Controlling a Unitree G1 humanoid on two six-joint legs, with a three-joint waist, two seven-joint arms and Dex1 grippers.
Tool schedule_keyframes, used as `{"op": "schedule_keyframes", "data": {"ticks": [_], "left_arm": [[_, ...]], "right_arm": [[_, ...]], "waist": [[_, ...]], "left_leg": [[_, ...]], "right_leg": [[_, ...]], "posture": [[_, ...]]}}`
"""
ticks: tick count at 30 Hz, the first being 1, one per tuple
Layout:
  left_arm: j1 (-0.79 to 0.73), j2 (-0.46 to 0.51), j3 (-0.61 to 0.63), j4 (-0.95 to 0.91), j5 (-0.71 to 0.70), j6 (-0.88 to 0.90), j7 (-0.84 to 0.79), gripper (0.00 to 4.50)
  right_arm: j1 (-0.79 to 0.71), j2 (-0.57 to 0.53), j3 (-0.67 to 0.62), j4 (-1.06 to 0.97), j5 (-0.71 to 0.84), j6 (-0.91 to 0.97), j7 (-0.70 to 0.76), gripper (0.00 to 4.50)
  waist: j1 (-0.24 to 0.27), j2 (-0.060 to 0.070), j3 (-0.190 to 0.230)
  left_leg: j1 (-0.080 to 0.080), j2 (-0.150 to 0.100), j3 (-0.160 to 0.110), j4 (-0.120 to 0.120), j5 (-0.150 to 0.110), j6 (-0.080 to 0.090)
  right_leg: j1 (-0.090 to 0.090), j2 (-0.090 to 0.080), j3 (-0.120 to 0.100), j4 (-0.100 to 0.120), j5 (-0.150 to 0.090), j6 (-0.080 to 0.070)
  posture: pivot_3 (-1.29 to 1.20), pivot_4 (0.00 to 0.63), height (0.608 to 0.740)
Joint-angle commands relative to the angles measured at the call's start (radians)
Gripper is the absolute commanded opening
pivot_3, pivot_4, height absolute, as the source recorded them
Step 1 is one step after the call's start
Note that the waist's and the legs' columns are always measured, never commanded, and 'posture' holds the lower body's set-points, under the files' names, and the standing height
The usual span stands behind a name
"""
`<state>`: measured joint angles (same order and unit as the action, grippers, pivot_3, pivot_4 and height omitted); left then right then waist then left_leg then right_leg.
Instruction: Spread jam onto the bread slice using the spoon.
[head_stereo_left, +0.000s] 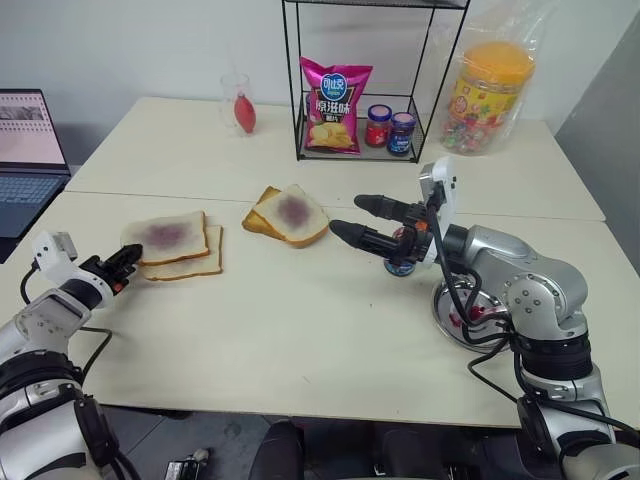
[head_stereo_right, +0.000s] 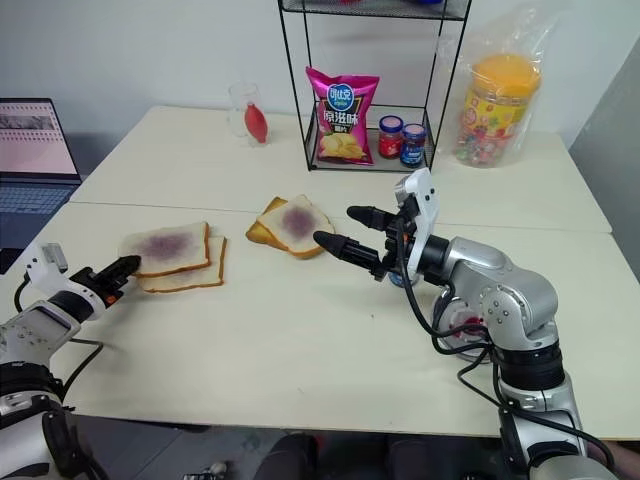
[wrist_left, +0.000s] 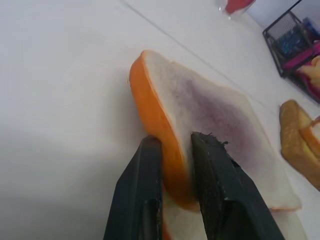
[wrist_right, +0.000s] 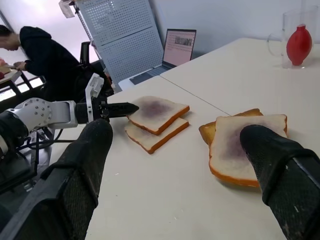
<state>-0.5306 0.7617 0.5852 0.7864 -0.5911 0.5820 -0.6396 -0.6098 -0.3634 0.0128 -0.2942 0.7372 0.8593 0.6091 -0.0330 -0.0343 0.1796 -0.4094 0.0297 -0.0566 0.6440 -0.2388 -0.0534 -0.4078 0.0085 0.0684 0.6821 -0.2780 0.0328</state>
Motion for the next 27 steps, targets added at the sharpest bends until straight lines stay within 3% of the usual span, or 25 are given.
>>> {"op": "schedule_keyframes", "data": {"ticks": [1, 10, 19, 23, 27], "left_arm": [[-0.002, -0.002, 0.04, -0.063, -0.034, 0.007, 0.014, 0.06], [0.037, -0.016, 0.077, -0.214, -0.088, 0.079, 0.062, 0.06], [-0.04, 0.031, 0.092, -0.411, -0.203, 0.217, 0.06, 0.06], [-0.112, 0.058, 0.002, -0.524, -0.265, 0.328, -0.02, 0.06], [-0.145, 0.11, -0.226, -0.713, -0.321, 0.481, -0.209, 0.06]], "right_arm": [[-0.013, 0.0, -0.026, -0.032, 0.018, -0.009, -0.004, 4.5], [-0.014, 0.004, -0.029, -0.027, 0.02, -0.011, -0.009, 4.5], [-0.031, -0.017, -0.039, -0.015, 0.018, -0.015, 0.01, 4.5], [-0.033, -0.055, -0.054, -0.029, 0.039, 0.005, 0.036, 4.5], [0.006, -0.172, -0.116, -0.095, 0.125, 0.085, 0.086, 4.5]], "waist": [[0.0, 0.0, 0.0], [0.0, 0.0, 0.0], [0.0, 0.0, 0.0], [0.0, 0.0, 0.0], [0.004, 0.001, 0.001]], "left_leg": [[0.0, 0.0, 0.0, 0.0, 0.0, 0.0], [0.0, 0.0, 0.0, 0.0, 0.0, 0.0], [0.0, 0.0, -0.001, 0.0, 0.0, 0.0], [-0.001, 0.0, 0.0, 0.0, 0.0, 0.0], [-0.002, -0.002, -0.001, 0.0, 0.0, 0.0]], "right_leg": [[0.0, 0.0, 0.0, 0.0, 0.0, 0.0], [0.0, 0.0, 0.0, 0.0, 0.0, 0.0], [0.0, 0.0, 0.0, 0.0, 0.0, 0.0], [0.0, 0.0, 0.0, -0.001, 0.0, 0.0], [0.0, 0.0, -0.001, -0.001, 0.0, 0.0]], "posture": [[0.0, 0.15, 0.74], [0.0, 0.15, 0.74], [0.0, 0.15, 0.74], [0.0, 0.15, 0.74], [0.0, 0.15, 0.74]]}}
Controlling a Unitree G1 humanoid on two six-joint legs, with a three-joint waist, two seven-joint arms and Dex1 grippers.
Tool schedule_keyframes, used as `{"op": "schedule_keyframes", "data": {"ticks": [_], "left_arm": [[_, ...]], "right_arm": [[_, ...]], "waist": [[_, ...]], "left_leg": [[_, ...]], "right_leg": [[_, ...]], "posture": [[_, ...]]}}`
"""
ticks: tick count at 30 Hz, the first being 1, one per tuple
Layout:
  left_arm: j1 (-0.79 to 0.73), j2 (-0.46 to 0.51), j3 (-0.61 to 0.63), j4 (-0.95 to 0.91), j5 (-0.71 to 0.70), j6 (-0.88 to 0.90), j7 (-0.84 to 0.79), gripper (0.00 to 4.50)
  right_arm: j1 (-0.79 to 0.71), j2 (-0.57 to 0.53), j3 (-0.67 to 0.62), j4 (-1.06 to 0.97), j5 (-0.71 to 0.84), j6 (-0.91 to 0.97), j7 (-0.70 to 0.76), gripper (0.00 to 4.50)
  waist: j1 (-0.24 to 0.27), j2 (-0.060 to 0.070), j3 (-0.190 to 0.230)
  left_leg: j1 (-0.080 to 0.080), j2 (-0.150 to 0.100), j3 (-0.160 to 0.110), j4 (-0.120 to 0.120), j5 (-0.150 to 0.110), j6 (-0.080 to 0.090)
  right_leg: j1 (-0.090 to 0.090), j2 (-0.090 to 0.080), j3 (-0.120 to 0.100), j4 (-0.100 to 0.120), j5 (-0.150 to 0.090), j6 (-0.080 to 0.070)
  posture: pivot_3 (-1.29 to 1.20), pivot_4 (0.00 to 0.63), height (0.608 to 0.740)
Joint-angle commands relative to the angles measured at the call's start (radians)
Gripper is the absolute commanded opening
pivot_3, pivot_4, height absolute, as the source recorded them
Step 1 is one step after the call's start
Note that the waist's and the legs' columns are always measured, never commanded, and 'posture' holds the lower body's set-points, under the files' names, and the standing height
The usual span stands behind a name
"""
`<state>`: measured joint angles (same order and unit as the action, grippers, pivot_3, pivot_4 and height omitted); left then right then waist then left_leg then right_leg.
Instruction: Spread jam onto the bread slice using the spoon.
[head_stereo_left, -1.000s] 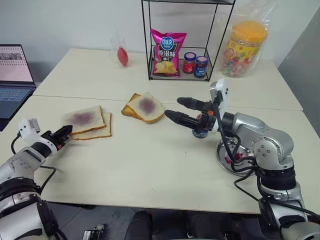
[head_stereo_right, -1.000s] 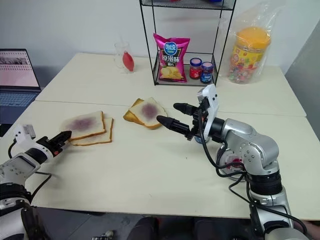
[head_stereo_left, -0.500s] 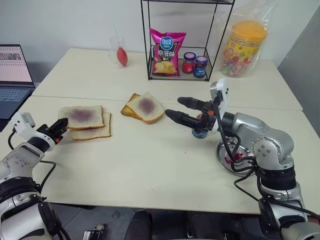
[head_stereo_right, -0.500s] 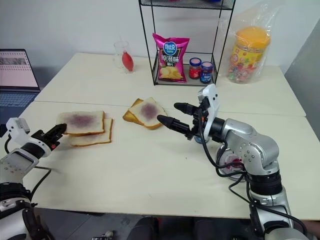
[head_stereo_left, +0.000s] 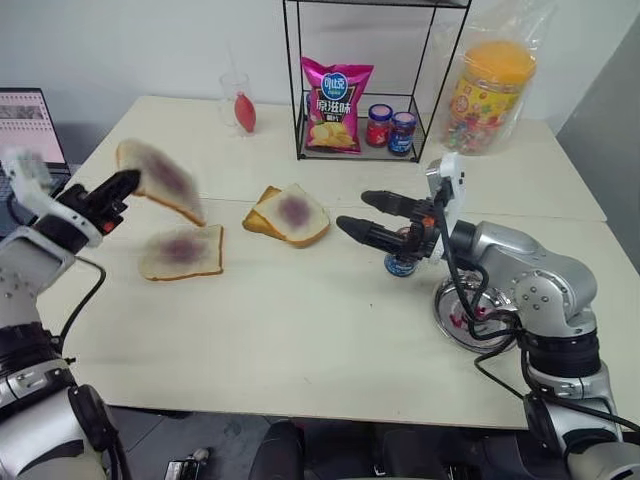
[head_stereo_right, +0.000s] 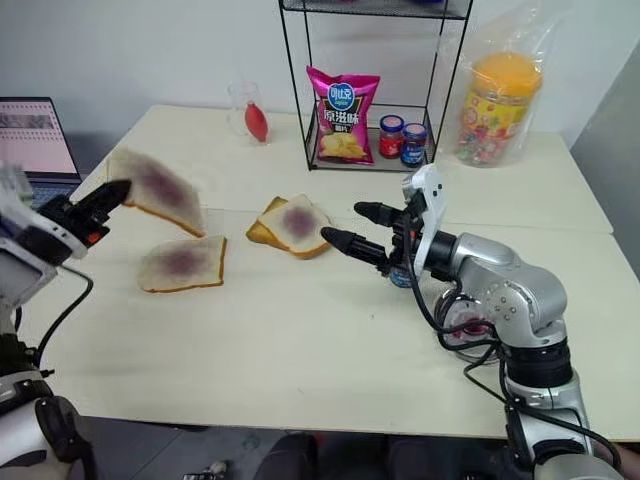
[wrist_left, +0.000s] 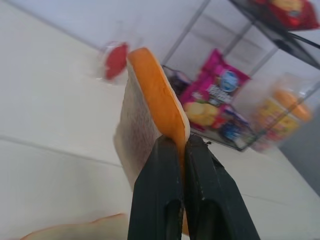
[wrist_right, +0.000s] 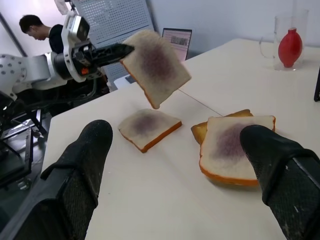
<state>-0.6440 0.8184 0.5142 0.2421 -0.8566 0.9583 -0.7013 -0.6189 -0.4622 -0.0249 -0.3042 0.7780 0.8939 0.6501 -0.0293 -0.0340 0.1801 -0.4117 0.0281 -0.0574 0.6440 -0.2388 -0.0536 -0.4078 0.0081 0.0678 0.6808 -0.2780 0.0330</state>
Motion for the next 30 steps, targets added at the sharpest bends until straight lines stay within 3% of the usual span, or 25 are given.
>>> {"op": "schedule_keyframes", "data": {"ticks": [1, 4, 8, 12, 15, 20, 24, 30], "left_arm": [[-0.036, 0.055, -0.189, -0.202, -0.07, 0.133, -0.169, 0.06], [-0.069, 0.035, -0.304, -0.299, -0.118, 0.205, -0.238, 0.06], [-0.085, 0.017, -0.529, -0.4, -0.06, 0.161, -0.397, 0.06], [-0.071, 0.041, -0.755, -0.376, 0.158, -0.041, -0.539, 0.06], [-0.064, 0.008, -0.919, -0.214, 0.405, -0.316, -0.589, 0.06], [-0.141, -0.079, -0.974, 0.112, 0.643, -0.646, -0.551, 0.06], [-0.171, -0.128, -0.95, 0.202, 0.669, -0.705, -0.598, 0.06], [-0.219, -0.194, -0.921, 0.327, 0.715, -0.758, -0.587, 1.18]], "right_arm": [[0.027, -0.095, -0.093, -0.098, 0.108, 0.068, 0.049, 4.5], [0.081, -0.174, -0.135, -0.152, 0.182, 0.125, 0.074, 4.5], [0.153, -0.24, -0.213, -0.207, 0.324, 0.212, 0.044, 4.5], [0.203, -0.262, -0.241, -0.237, 0.392, 0.235, -0.001, 4.5], [0.278, -0.283, -0.242, -0.295, 0.378, 0.219, -0.022, 4.5], [0.333, -0.28, -0.269, -0.331, 0.414, 0.203, -0.095, 4.5], [0.355, -0.281, -0.272, -0.355, 0.441, 0.194, -0.133, 4.5], [0.37, -0.294, -0.272, -0.36, 0.468, 0.176, -0.172, 4.5]], "waist": [[-0.001, 0.0, 0.0], [-0.004, 0.001, 0.001], [-0.006, 0.003, 0.002], [-0.019, 0.004, 0.002], [-0.02, 0.005, 0.002], [-0.014, 0.006, 0.003], [-0.005, 0.006, 0.003], [-0.002, 0.006, 0.003]], "left_leg": [[0.0, 0.0, 0.0, 0.0, 0.0, 0.0], [0.0, 0.0, 0.001, 0.0, 0.0, 0.0], [0.0, 0.001, 0.0, -0.001, 0.0, 0.0], [0.002, 0.002, 0.003, -0.001, 0.0, 0.0], [0.002, 0.002, 0.003, 0.0, 0.0, 0.0], [0.003, 0.002, 0.003, 0.001, 0.0, 0.001], [0.0, 0.002, 0.003, 0.002, 0.0, 0.001], [0.0, 0.002, 0.002, 0.002, 0.0, 0.001]], "right_leg": [[0.0, 0.0, 0.0, 0.0, 0.0, 0.0], [0.0, 0.0, 0.001, 0.0, 0.0, 0.0], [-0.001, 0.003, 0.001, 0.0, 0.0, 0.0], [0.0, 0.004, 0.004, 0.0, -0.001, 0.002], [0.0, 0.005, 0.004, 0.0, -0.003, 0.003], [0.002, 0.005, 0.005, 0.0, -0.003, 0.003], [0.0, 0.005, 0.005, -0.001, -0.003, 0.004], [0.0, 0.005, 0.004, 0.0, -0.003, 0.003]], "posture": [[0.0, 0.15, 0.74], [0.0, 0.15, 0.74], [0.0, 0.15, 0.74], [0.0, 0.15, 0.74], [0.0, 0.15, 0.74], [0.0, 0.15, 0.74], [0.0, 0.15, 0.74], [0.0, 0.15, 0.74]]}}
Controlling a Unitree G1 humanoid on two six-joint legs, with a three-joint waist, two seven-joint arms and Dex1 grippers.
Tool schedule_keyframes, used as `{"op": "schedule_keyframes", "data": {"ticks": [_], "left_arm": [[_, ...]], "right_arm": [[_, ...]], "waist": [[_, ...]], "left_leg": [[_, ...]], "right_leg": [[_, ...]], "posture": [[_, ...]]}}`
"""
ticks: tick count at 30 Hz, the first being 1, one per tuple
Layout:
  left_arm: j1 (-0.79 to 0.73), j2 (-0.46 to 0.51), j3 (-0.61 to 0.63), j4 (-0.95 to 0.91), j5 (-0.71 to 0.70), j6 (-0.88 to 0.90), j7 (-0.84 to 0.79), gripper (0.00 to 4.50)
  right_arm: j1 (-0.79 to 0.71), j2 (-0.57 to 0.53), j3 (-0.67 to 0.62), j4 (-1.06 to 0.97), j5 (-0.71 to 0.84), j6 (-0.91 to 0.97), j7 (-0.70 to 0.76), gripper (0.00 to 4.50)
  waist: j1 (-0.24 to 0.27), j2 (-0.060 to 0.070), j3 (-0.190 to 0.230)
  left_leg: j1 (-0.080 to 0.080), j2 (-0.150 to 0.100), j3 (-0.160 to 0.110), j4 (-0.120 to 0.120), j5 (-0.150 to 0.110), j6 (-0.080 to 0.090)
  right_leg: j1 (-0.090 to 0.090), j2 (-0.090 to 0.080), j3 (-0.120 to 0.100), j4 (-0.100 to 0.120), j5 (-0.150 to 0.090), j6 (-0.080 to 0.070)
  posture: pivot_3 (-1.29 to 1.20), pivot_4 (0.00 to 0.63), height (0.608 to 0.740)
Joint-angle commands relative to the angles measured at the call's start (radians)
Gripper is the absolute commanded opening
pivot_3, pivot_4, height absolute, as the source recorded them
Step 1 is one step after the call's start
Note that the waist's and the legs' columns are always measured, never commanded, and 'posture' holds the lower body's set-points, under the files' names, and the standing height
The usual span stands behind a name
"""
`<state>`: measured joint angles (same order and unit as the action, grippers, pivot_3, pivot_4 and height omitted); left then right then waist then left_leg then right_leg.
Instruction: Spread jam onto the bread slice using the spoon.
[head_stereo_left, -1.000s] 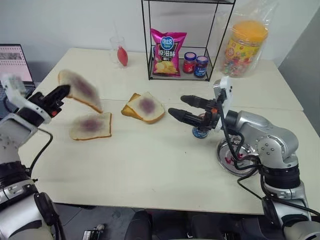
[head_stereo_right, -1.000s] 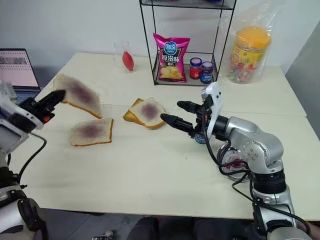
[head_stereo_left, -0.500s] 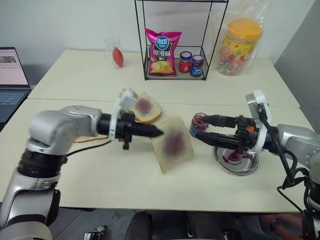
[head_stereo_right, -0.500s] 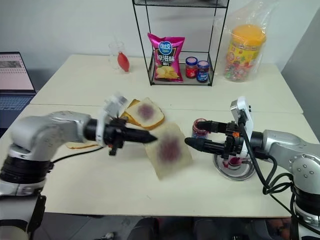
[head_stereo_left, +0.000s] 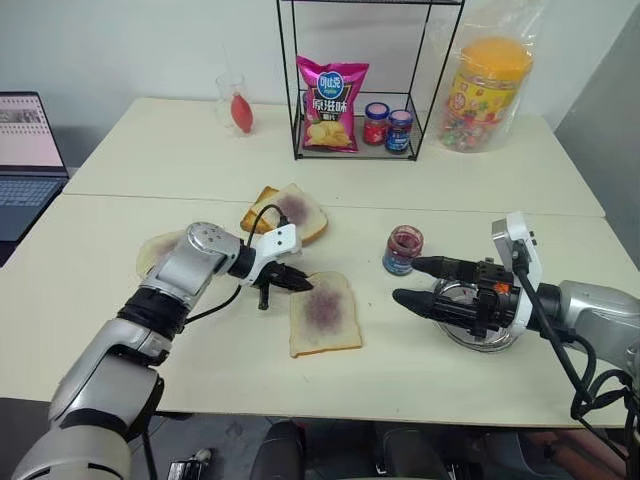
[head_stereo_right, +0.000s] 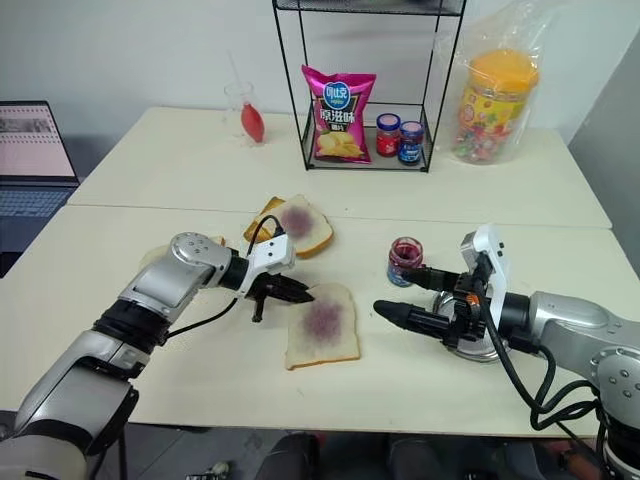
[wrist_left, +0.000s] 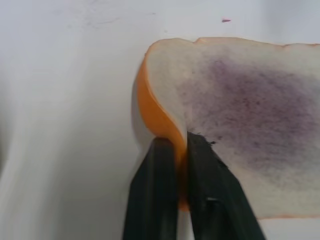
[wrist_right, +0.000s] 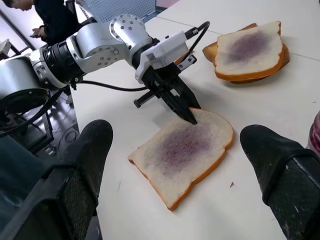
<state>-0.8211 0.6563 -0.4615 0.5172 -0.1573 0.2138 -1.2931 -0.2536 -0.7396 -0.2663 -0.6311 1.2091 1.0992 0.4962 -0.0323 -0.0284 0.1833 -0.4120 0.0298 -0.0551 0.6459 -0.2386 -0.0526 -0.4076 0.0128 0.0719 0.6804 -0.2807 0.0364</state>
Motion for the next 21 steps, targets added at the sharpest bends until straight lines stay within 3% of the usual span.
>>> {"op": "schedule_keyframes", "data": {"ticks": [1, 6, 11, 17, 21], "left_arm": [[-0.044, -0.039, 0.064, 0.049, 0.005, 0.006, -0.012, 1.35], [-0.044, -0.044, 0.093, 0.052, 0.032, -0.01, -0.014, 2.33], [-0.053, -0.016, 0.14, 0.019, 0.046, -0.012, 0.004, 3.29], [-0.005, -0.014, 0.246, -0.215, -0.043, 0.025, 0.022, 4.4], [0.065, -0.07, 0.229, -0.406, -0.09, 0.045, 0.014, 4.45]], "right_arm": [[0.01, -0.021, -0.031, -0.033, 0.036, -0.032, -0.018, 4.5], [0.032, -0.044, -0.047, -0.022, 0.042, -0.046, -0.033, 4.5], [0.105, -0.069, -0.151, -0.003, 0.051, -0.065, -0.075, 4.5], [0.374, -0.061, -0.453, 0.023, 0.091, -0.059, -0.132, 4.5], [0.516, -0.007, -0.59, 0.091, 0.191, -0.065, -0.168, 4.5]], "waist": [[0.001, 0.0, 0.0], [0.001, 0.0, 0.0], [0.001, 0.0, 0.0], [0.007, 0.0, 0.0], [0.008, 0.002, -0.001]], "left_leg": [[0.0, 0.0, 0.0, 0.0, 0.0, 0.0], [0.0, 0.0, 0.0, 0.0, 0.0, 0.0], [-0.001, 0.0, -0.001, 0.0, 0.0, 0.0], [-0.002, 0.0, -0.002, 0.0, 0.0, 0.0], [-0.001, -0.001, -0.001, 0.0, 0.0, 0.0]], "right_leg": [[0.0, 0.0, 0.0, 0.0, 0.0, 0.0], [0.0, 0.0, 0.0, 0.0, 0.0, 0.0], [0.0, 0.0, -0.001, 0.0, 0.0, 0.0], [0.0, 0.0, -0.002, 0.0, 0.001, -0.001], [0.001, -0.002, -0.001, 0.0, 0.001, -0.002]], "posture": [[0.0, 0.15, 0.74], [0.0, 0.15, 0.74], [0.0, 0.15, 0.74], [0.0, 0.15, 0.74], [0.0, 0.15, 0.74]]}}
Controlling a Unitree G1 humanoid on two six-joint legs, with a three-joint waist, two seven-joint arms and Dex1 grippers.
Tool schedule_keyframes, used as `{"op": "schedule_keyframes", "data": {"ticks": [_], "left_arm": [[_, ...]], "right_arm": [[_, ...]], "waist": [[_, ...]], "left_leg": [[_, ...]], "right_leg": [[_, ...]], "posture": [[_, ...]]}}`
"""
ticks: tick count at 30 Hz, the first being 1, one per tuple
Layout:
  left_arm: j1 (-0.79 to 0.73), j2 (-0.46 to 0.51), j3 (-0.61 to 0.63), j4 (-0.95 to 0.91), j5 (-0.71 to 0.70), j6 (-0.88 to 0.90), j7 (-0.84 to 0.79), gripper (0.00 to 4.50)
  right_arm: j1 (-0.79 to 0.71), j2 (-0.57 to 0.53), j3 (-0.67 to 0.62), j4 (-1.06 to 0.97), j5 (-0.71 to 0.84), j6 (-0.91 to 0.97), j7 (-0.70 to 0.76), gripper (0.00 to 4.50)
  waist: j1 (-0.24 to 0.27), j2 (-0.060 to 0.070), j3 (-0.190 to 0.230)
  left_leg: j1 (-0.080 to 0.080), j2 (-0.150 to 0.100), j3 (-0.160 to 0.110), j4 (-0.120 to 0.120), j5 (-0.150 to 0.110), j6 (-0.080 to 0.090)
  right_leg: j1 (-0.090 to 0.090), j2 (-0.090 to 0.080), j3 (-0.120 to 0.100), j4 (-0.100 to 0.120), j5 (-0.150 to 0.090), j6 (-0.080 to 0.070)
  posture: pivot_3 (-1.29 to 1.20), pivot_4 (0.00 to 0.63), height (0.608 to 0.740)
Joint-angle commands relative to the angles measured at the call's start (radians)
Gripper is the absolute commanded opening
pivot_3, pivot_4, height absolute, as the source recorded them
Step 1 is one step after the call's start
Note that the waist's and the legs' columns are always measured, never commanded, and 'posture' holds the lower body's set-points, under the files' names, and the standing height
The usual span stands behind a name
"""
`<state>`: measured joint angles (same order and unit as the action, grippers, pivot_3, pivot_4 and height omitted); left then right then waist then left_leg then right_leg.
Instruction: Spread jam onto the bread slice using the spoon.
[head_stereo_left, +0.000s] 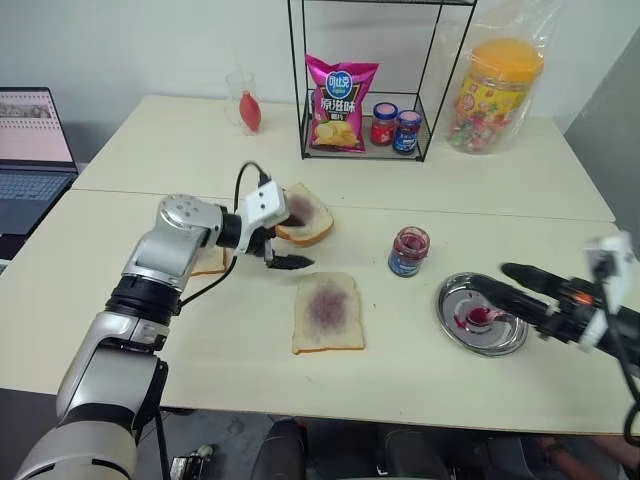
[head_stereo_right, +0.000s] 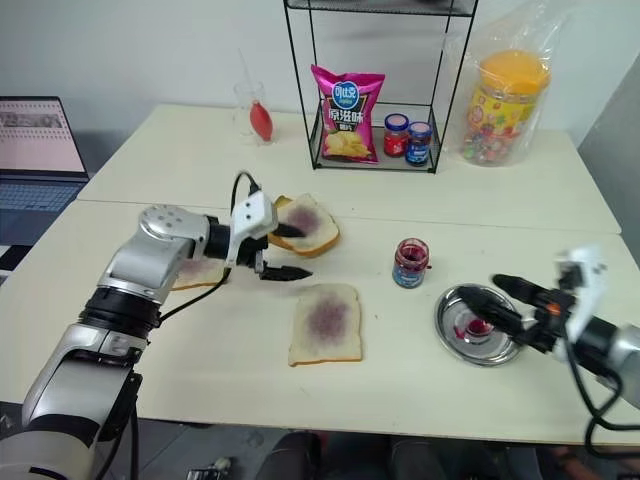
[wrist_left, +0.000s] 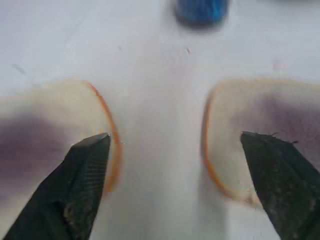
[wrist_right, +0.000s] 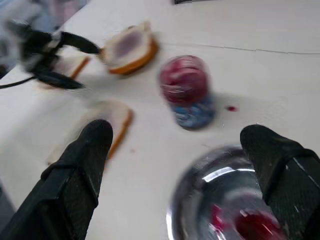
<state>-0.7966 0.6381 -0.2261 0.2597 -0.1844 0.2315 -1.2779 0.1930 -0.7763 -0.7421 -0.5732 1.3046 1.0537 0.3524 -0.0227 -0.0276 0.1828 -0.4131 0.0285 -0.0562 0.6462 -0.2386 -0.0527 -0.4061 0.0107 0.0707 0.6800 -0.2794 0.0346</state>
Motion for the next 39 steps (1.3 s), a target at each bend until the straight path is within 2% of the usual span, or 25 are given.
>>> {"op": "schedule_keyframes", "data": {"ticks": [1, 5, 9, 13, 19, 26, 32, 35, 39], "left_arm": [[0.047, -0.062, -0.001, -0.172, -0.075, 0.042, 0.002, 4.45], [0.064, -0.165, -0.003, -0.22, -0.071, 0.003, 0.079, 4.45], [0.116, -0.219, -0.056, -0.242, -0.027, -0.022, 0.128, 4.45], [0.168, -0.258, -0.076, -0.314, -0.035, 0.025, 0.176, 4.45], [0.197, -0.268, -0.075, -0.364, -0.022, 0.066, 0.244, 4.45], [0.226, -0.265, -0.089, -0.425, -0.018, 0.096, 0.283, 4.45], [0.243, -0.256, -0.082, -0.45, -0.022, 0.116, 0.297, 4.45], [0.242, -0.25, -0.078, -0.454, -0.025, 0.12, 0.295, 4.5], [0.235, -0.251, -0.079, -0.455, -0.027, 0.127, 0.299, 4.5]], "right_arm": [[0.087, 0.034, -0.125, 0.039, 0.112, -0.021, -0.031, 4.5], [0.195, 0.118, -0.134, 0.077, 0.139, -0.043, -0.056, 4.5], [0.198, 0.171, -0.087, 0.123, 0.165, -0.07, -0.112, 4.5], [0.071, 0.242, -0.012, 0.27, 0.111, -0.135, -0.2, 4.5], [-0.085, 0.283, 0.071, 0.456, 0.047, -0.171, -0.22, 4.5], [-0.187, 0.304, 0.129, 0.556, -0.011, -0.184, -0.185, 4.5], [-0.216, 0.33, 0.14, 0.576, -0.026, -0.188, -0.176, 4.5], [-0.219, 0.339, 0.137, 0.575, -0.022, -0.186, -0.178, 4.03], [-0.226, 0.332, 0.133, 0.593, -0.031, -0.185, -0.166, 3.1]], "waist": [[-0.003, 0.001, 0.0], [-0.005, 0.001, 0.0], [-0.017, 0.004, -0.002], [-0.03, 0.004, -0.002], [-0.031, 0.006, -0.002], [-0.035, 0.006, -0.002], [-0.036, 0.006, -0.002], [-0.036, 0.006, -0.002], [-0.036, 0.006, -0.002]], "left_leg": [[0.002, -0.001, 0.002, 0.0, 0.0, 0.0], [0.003, 0.001, 0.001, 0.001, 0.0, 0.0], [0.007, 0.001, 0.004, 0.0, 0.002, 0.003], [0.015, 0.001, 0.006, -0.001, 0.002, 0.003], [0.016, -0.001, 0.01, -0.001, 0.002, 0.004], [0.016, 0.0, 0.015, -0.001, 0.002, 0.004], [0.018, 0.0, 0.017, -0.001, 0.002, 0.004], [0.018, 0.0, 0.017, -0.001, 0.002, 0.004], [0.017, 0.0, 0.017, -0.001, 0.002, 0.004]], "right_leg": [[0.001, 0.0, 0.001, 0.0, 0.0, 0.001], [0.001, 0.001, 0.002, 0.001, -0.002, 0.004], [0.003, 0.002, 0.005, 0.002, 0.0, 0.004], [0.011, 0.003, 0.009, 0.001, 0.0, 0.004], [0.011, 0.005, 0.018, 0.0, 0.002, 0.006], [0.01, 0.005, 0.022, -0.001, 0.002, 0.008], [0.01, 0.005, 0.025, -0.001, 0.003, 0.01], [0.01, 0.005, 0.026, -0.001, 0.003, 0.01], [0.01, 0.005, 0.025, -0.001, 0.003, 0.01]], "posture": [[0.0, 0.15, 0.74], [0.0, 0.15, 0.74], [0.0, 0.15, 0.74], [0.0, 0.15, 0.74], [0.0, 0.15, 0.74], [0.0, 0.15, 0.74], [0.0, 0.15, 0.74], [0.0, 0.15, 0.74], [0.0, 0.15, 0.74]]}}
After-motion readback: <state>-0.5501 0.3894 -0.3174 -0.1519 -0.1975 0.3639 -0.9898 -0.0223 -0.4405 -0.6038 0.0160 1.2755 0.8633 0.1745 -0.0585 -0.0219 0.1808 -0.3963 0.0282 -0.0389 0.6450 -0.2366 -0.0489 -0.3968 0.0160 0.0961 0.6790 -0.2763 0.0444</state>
